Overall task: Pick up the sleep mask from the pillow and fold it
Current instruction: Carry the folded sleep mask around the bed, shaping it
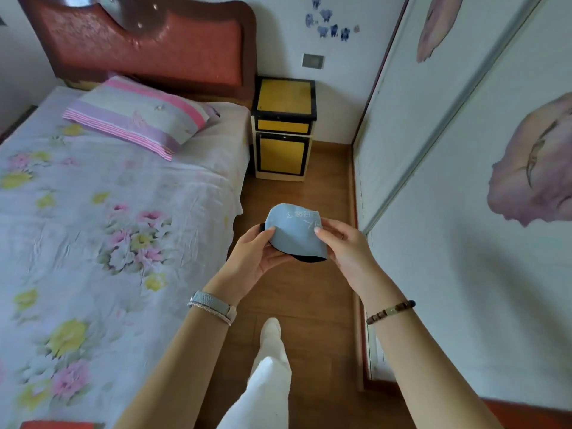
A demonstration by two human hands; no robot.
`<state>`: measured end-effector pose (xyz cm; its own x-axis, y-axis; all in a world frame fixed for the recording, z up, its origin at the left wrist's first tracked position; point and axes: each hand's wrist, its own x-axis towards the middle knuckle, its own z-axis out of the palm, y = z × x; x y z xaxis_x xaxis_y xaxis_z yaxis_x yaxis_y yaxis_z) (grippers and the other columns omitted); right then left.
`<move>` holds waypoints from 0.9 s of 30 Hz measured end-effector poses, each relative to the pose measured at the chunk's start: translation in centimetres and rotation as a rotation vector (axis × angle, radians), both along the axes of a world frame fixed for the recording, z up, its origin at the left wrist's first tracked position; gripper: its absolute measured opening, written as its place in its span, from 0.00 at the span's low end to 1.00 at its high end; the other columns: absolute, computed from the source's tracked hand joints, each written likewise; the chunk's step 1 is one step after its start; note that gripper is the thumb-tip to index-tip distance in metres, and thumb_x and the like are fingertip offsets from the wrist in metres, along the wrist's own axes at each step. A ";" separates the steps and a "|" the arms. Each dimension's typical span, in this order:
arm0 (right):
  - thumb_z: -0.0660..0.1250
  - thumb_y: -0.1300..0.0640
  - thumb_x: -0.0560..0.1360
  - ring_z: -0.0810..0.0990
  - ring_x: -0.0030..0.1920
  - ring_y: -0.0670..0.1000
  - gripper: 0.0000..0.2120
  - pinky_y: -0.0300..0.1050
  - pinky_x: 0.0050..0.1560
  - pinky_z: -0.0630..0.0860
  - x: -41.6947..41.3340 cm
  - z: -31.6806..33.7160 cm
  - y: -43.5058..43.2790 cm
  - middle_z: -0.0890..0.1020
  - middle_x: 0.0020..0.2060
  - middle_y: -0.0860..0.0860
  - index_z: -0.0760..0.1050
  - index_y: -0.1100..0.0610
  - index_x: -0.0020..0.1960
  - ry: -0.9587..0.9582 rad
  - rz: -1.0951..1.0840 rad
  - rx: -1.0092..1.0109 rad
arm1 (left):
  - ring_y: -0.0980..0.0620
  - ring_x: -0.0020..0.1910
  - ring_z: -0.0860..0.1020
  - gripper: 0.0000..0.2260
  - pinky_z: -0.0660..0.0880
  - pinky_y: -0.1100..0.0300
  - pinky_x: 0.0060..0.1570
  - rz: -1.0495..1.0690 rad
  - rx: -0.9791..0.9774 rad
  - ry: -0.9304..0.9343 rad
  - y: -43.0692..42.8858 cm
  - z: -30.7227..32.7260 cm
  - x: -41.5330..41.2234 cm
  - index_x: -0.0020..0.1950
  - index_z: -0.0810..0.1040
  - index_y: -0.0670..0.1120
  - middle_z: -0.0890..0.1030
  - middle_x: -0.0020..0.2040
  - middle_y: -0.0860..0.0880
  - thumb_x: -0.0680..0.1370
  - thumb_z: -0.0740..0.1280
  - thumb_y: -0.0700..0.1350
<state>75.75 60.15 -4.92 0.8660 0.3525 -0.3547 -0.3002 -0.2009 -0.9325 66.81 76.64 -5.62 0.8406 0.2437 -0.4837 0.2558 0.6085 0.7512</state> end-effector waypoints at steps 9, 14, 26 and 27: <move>0.70 0.56 0.76 0.81 0.59 0.48 0.16 0.52 0.60 0.80 15.0 2.4 9.4 0.83 0.55 0.48 0.78 0.53 0.63 -0.018 0.008 0.011 | 0.43 0.57 0.81 0.07 0.84 0.50 0.46 0.044 0.024 -0.020 9.5 1.5 15.4 0.59 0.72 0.41 0.75 0.61 0.40 0.82 0.61 0.41; 0.70 0.57 0.76 0.80 0.60 0.50 0.17 0.55 0.62 0.79 22.1 2.1 12.8 0.83 0.58 0.50 0.78 0.55 0.65 -0.004 -0.005 0.001 | 0.48 0.50 0.85 0.06 0.83 0.50 0.46 0.044 0.020 -0.041 13.2 0.7 22.4 0.58 0.74 0.42 0.77 0.59 0.42 0.82 0.62 0.41; 0.69 0.56 0.77 0.79 0.61 0.51 0.18 0.52 0.61 0.79 43.5 1.0 21.6 0.82 0.60 0.52 0.77 0.56 0.67 -0.015 0.097 -0.033 | 0.51 0.46 0.86 0.06 0.83 0.53 0.43 0.164 0.027 -0.031 20.7 -0.6 42.5 0.57 0.75 0.42 0.78 0.57 0.43 0.82 0.60 0.39; 0.69 0.56 0.77 0.79 0.61 0.52 0.18 0.53 0.61 0.79 45.2 1.0 22.4 0.81 0.60 0.52 0.76 0.57 0.67 -0.009 0.105 -0.037 | 0.50 0.47 0.86 0.07 0.83 0.53 0.43 0.180 0.026 -0.026 21.3 -0.6 44.1 0.57 0.75 0.42 0.78 0.57 0.42 0.82 0.60 0.39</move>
<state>120.98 82.55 -3.92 0.8280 0.4282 -0.3619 -0.2677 -0.2654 -0.9263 110.96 97.97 -6.27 0.7945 0.4035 -0.4537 0.1243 0.6233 0.7721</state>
